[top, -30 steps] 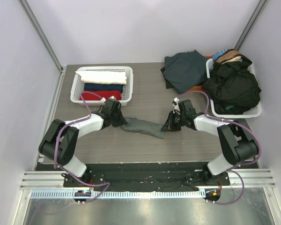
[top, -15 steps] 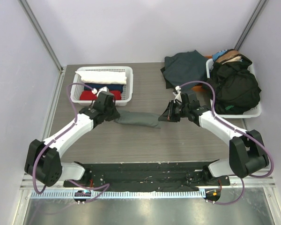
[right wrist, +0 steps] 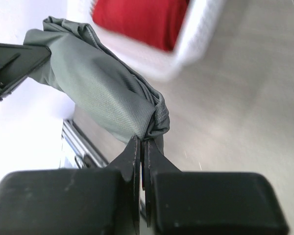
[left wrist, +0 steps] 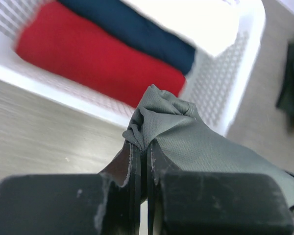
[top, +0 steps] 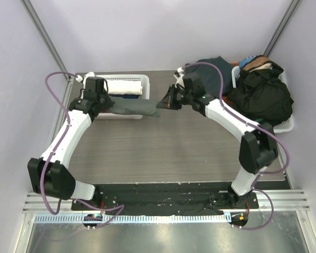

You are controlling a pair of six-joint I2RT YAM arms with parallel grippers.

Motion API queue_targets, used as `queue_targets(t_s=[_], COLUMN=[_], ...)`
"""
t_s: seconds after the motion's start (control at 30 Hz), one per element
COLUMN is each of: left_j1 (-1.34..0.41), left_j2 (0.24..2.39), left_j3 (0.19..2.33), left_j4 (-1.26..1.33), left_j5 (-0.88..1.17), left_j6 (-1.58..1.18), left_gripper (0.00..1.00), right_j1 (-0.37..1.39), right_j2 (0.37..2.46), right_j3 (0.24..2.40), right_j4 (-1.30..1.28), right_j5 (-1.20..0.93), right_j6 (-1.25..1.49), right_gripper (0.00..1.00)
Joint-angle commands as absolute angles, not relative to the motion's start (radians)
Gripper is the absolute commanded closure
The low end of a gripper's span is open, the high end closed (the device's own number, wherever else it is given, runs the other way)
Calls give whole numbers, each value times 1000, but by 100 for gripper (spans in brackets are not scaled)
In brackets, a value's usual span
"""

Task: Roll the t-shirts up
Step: Pick up the T-shirt from the center of the board, then place the T-shirt in the bin.

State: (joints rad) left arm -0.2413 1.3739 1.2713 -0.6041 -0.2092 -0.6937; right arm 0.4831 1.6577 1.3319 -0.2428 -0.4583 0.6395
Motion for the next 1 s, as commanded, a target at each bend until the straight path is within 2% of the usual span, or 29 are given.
queue_targets(t_s=[0.0,0.3,0.6,0.97], left_j1=[-172,-61,49,109], left_j2=[1448,1653,1790,1983], left_j3=[1371,1529,1555,1650], left_j4=[-592,-561,-442,-308], left_j5=[-261,-239,-158,-83], left_j6=[-649,-592,-574,-554], left_gripper=[100,100,100,100], right_j1=[514,543,552,577], right_j2=[1837,2184,2477,2569], right_j3=[1546,2052,2379,2367], right_j4=[-219,-276,-268,-108], right_j5=[-440,-480,-521,-483], right_j6=[661,655,690,749], right_gripper=[99,99,99,99])
